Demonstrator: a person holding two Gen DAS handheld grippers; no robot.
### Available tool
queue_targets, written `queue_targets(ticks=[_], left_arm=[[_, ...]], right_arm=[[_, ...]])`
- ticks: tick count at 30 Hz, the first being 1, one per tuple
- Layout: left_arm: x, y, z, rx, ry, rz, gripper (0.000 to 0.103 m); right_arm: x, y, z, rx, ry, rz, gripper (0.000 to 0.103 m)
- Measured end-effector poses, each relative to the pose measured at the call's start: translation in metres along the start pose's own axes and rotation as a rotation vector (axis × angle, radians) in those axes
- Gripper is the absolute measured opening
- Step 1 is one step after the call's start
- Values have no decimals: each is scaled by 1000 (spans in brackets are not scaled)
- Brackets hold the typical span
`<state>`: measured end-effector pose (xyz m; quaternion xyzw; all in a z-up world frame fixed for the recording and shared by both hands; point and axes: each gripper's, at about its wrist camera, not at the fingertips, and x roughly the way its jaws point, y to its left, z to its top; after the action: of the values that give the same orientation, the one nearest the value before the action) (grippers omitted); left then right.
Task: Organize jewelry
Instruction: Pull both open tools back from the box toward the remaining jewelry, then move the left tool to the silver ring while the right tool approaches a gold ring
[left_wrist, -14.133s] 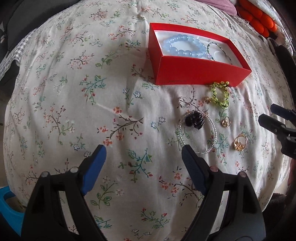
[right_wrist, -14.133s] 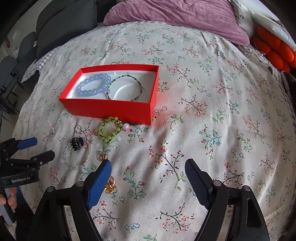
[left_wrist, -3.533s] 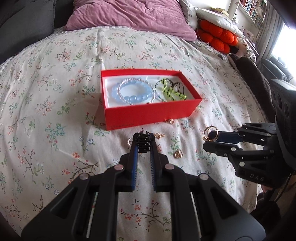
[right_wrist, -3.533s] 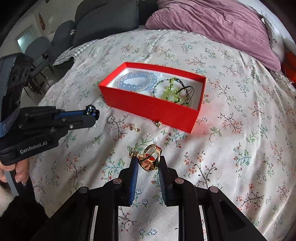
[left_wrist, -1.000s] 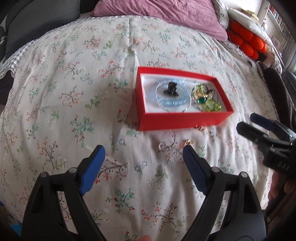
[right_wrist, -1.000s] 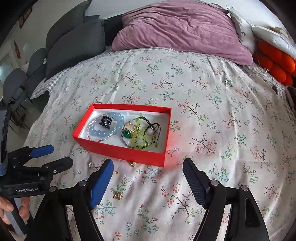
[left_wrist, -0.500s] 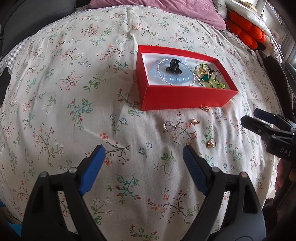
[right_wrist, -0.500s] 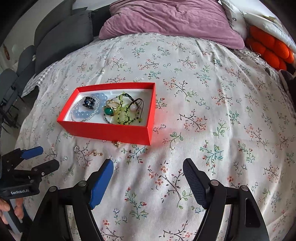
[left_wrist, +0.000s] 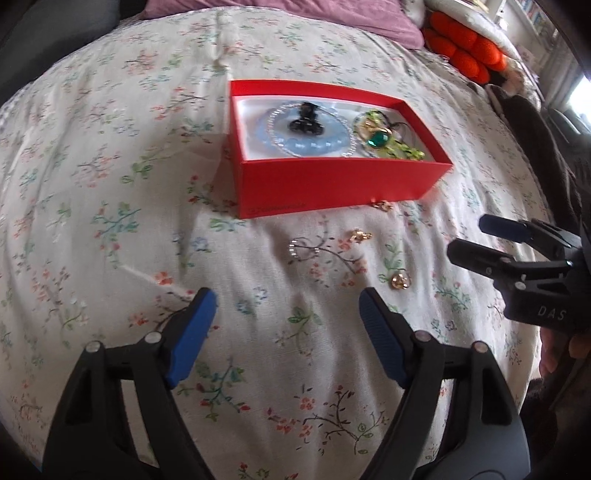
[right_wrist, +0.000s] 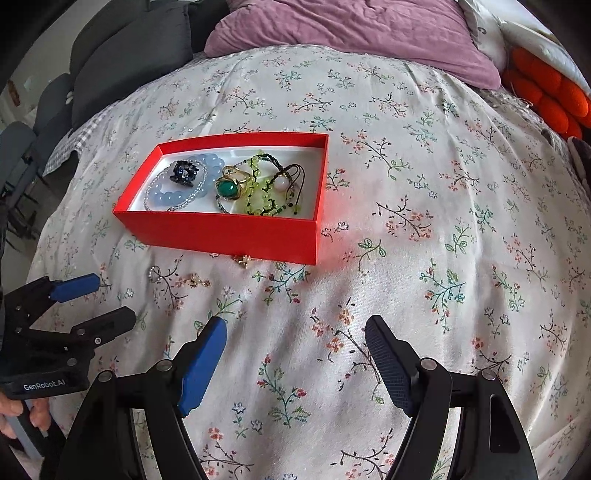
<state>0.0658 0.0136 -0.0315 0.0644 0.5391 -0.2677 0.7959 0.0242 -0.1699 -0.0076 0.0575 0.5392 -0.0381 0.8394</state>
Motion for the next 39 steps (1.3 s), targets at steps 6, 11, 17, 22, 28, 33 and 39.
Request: queue_targets(ticks=[6,11,17,22,28,33,39], left_arm=[[12,-2,2,26,-14,-28,56],[18,-8,5,68,-46,-37,53],[27,-19,5,151,-79,-14,50],[28,-17,8,146,-88,-13,41],[28,-14,8,151,-90,-9,29],[27,-13,6,154,-84,-8,21],[22,-13,6,155,-79,-9,17]], right_arm=[[2,0,0,2,12,8,79],[6,2,-3,-14,28,11,79],[12,8,-8,-41,49,14,79],[17,13,-12,-66,65,20,79],[27,20,-15,-87,100,32,79],[30,26,-16,-102,103,33,79],[30,31,-16,-117,100,39,79]])
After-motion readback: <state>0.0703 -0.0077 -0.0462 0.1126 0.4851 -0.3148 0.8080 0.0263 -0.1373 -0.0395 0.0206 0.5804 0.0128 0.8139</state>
